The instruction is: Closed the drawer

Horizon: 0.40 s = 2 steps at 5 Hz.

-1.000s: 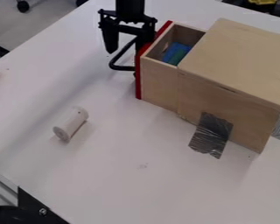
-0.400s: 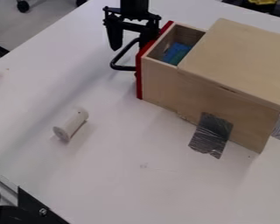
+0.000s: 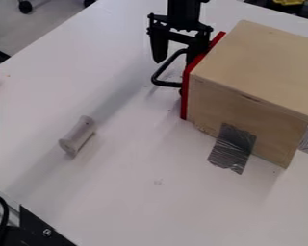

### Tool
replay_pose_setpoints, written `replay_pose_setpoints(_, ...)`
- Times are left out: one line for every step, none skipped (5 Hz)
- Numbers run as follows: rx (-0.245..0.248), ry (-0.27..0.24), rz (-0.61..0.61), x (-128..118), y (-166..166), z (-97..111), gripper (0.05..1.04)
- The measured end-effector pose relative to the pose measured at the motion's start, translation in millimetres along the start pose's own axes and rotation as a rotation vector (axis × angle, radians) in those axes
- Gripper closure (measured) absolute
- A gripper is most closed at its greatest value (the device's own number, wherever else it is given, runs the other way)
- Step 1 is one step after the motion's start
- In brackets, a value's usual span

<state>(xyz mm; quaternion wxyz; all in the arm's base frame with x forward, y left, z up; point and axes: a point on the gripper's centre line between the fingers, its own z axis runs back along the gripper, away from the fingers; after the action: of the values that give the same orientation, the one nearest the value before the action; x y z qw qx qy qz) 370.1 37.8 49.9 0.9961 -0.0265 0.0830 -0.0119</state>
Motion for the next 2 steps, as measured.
replay_pose_setpoints(0.004, -0.001, -0.002, 0.1, -1.2, 0.5, 0.086)
replay_pose_setpoints(-0.001, 0.0, -0.01, 0.5, -3.9, -0.1, 0.087)
